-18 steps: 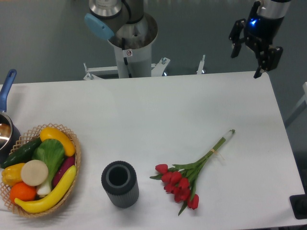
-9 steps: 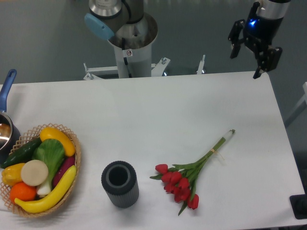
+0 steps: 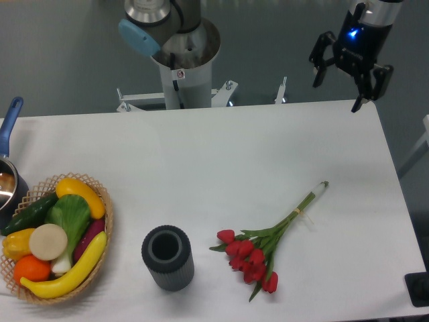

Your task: Pick up the flowers from the table

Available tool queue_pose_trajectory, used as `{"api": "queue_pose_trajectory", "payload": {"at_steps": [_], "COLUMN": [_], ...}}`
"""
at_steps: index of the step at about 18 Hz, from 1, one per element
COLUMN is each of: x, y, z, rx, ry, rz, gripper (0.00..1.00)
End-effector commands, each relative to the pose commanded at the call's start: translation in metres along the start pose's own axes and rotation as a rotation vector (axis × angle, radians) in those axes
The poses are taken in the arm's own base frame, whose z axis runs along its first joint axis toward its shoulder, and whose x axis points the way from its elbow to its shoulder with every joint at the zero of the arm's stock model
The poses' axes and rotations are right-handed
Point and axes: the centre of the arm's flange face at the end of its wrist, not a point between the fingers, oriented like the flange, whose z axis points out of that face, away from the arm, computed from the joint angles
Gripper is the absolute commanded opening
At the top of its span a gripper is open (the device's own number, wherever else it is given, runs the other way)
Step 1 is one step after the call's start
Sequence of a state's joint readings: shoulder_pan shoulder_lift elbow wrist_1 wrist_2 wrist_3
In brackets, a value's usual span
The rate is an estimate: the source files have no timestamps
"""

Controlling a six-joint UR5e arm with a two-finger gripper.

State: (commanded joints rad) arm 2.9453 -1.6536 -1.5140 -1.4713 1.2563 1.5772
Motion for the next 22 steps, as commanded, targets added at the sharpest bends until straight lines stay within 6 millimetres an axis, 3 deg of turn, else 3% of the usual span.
{"api": "queue_pose_trajectory", "payload": {"at_steps": [4,6,11,17,22], "x": [0.006,0.011,0.027,0.029,0.019], "y": [-0.004,-0.021,-0.050,-0.049,-0.051], "z": [0.015,0.025,0.078,0.104,0.153], "rx": [0.017,0.031,0.063,0.064,0.051], "ry": [0.025,0.024,-0.113,-0.161,-0.078], "rz": [-0.076,-0.080,-0.087,-0.056,-0.058], "gripper": [1.00,1.00,1.00,1.00,1.00]}}
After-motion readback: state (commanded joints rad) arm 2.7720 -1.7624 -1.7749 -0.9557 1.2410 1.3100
